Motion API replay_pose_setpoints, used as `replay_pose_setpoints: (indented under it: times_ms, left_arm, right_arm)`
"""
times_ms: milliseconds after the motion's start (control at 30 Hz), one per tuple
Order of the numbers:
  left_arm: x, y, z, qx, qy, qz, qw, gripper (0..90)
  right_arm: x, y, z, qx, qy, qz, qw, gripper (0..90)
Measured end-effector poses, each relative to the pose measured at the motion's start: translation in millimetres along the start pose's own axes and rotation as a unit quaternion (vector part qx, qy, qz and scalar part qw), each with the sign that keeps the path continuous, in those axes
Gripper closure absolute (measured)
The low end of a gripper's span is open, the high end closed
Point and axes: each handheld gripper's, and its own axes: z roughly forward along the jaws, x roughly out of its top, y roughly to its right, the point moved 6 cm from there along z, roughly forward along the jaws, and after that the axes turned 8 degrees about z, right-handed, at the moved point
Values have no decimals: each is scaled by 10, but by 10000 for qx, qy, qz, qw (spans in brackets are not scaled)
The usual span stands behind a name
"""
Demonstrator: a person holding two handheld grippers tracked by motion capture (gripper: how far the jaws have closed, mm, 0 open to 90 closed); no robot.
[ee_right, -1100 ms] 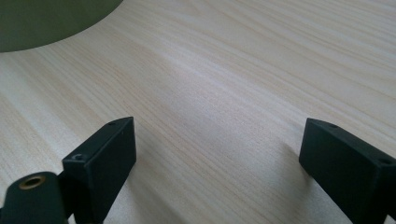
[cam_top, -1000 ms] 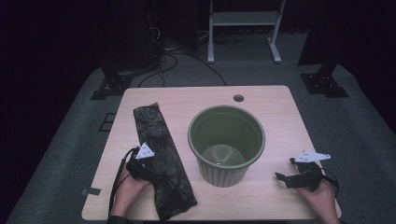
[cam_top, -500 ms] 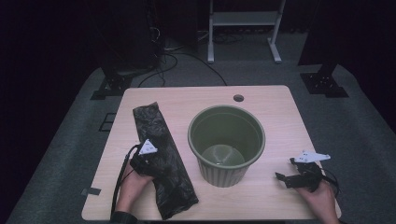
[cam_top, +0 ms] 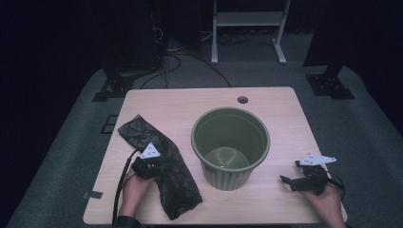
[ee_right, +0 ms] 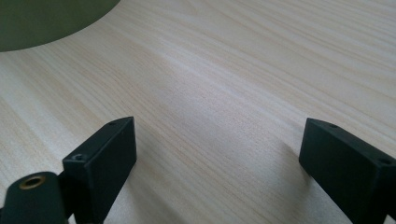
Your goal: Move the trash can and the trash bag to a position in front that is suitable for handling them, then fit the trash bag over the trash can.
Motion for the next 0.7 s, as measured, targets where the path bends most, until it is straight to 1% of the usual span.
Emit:
replay_pose_setpoints:
  times_ms: [33, 67, 100, 133, 267, 333, 400, 467, 600, 667, 700]
  left_arm:
    - [1, 3, 1, -25, 7, -12, 10000, 796]
    - [0, 9, 3, -94, 34, -23, 9999, 842]
    - [-1, 9, 4, -127, 48, -45, 9999, 866]
    - [-3, 11, 3, -173, 62, -60, 9998, 874]
    - [-8, 19, -11, -225, 32, -69, 9997, 886]
    - [1, 26, -23, -271, 57, -118, 9995, 888]
    - [16, 37, -47, -291, 88, -116, 9995, 889]
    - [47, 49, -87, -341, 223, -151, 9991, 888]
    - [114, 52, -189, -433, 432, -129, 9980, 887]
    - [163, 60, -242, -547, 631, -118, 9964, 887]
    - [178, 64, -258, -578, 680, -86, 9960, 887]
  right_arm:
    - [1, 1, 0, -1, 0, 1, 10000, 99]
    - [1, 2, 1, -2, 0, 1, 10000, 99]
    - [2, 3, 1, -5, -2, 1, 10000, 99]
    - [2, 4, 1, -7, -2, 5, 10000, 99]
    - [3, 5, 2, -8, 4, 14, 10000, 99]
    - [5, 7, 3, -12, 7, 19, 10000, 99]
    - [5, 8, 4, -13, 8, 20, 10000, 99]
    - [5, 8, 3, -13, 7, 20, 10000, 99]
    - [5, 9, 3, -13, 8, 17, 10000, 99]
    - [6, 10, 4, -11, 10, 13, 10000, 99]
    - [6, 10, 4, -11, 8, 13, 10000, 99]
